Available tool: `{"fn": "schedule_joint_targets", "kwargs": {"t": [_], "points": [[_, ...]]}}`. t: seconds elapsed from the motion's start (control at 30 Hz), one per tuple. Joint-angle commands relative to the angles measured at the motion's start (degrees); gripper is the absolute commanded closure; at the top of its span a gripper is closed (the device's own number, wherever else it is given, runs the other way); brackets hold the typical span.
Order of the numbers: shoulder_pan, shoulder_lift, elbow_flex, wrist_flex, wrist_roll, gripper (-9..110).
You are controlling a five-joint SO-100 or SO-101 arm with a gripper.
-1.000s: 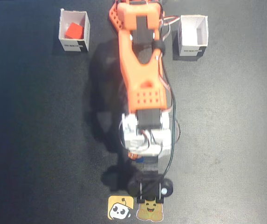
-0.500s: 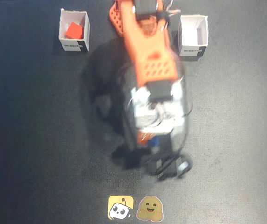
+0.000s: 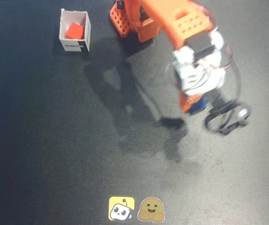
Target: Put the red cube in the right box and the blue cube in the left box.
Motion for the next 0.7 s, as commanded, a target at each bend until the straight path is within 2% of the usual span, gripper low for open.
{"fn": "schedule_joint_targets", "kwargs": {"t": [0.0,0.4,0.67], "points": [[-3.6,4.22,0.26,1.49,1.05,91],[-14.5,9.49,7.82,3.43,2.72,91],[-20.57,18.98,15.73,5.19,4.39,91]]}}
